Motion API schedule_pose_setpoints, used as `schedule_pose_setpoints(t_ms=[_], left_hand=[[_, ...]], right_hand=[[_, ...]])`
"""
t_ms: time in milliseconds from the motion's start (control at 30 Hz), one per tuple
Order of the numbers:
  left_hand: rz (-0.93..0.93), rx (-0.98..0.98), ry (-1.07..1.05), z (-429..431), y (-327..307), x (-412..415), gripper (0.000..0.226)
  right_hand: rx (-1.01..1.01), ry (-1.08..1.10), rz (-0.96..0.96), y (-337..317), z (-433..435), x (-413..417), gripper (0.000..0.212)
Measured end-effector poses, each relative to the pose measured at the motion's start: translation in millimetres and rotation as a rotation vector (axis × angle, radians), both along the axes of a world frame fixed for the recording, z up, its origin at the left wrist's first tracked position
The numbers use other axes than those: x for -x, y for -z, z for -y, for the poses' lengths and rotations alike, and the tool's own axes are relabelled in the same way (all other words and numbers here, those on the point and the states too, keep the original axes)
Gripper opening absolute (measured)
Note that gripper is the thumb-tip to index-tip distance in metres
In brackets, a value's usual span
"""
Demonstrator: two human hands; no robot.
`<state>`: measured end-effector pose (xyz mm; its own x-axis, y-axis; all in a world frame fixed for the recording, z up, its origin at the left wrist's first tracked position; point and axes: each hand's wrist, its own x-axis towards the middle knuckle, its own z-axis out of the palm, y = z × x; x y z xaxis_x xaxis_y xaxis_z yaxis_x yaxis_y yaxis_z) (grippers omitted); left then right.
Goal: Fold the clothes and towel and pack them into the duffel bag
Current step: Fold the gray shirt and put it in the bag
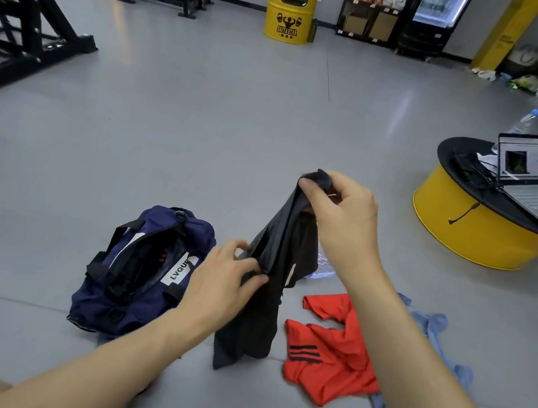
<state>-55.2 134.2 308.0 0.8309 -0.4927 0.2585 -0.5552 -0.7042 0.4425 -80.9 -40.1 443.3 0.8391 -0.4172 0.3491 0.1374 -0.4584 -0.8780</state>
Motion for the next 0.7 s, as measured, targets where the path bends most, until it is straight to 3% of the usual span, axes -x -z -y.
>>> schedule_pose_setpoints(t_ms=[100, 200, 333, 400, 500, 600, 700], left_hand=[[0.015, 0.043, -0.080, -22, -27, -15, 0.028], [0.015, 0.270, -0.199, -48, -62, -36, 0.025], [0.081, 0.480, -0.175, -43, -97, -44, 0.009], [0.069, 0.537, -0.137, -44, -124, -49, 0.017], [0.089, 0.429, -0.077, -52, -165, -62, 0.034], [0.100, 0.319, -0.060, -55, -191, -71, 0.013], [-0.017, 0.439, -0.061, -52, -212, -79, 0.011]], right_hand=[[0.046, -0.006, -0.021, -10, 22, 7, 0.012], [0.172, -0.001, -0.095, -9, 48, 17, 0.007], [0.274, 0.039, -0.207, 6, 82, 38, 0.009], [0.330, 0.055, -0.202, 0, 88, 43, 0.010], [0.354, 0.077, -0.183, -21, 95, 42, 0.014], [0.268, -0.010, -0.169, -50, 102, 42, 0.024], [0.157, -0.114, -0.137, -80, 98, 44, 0.016]])
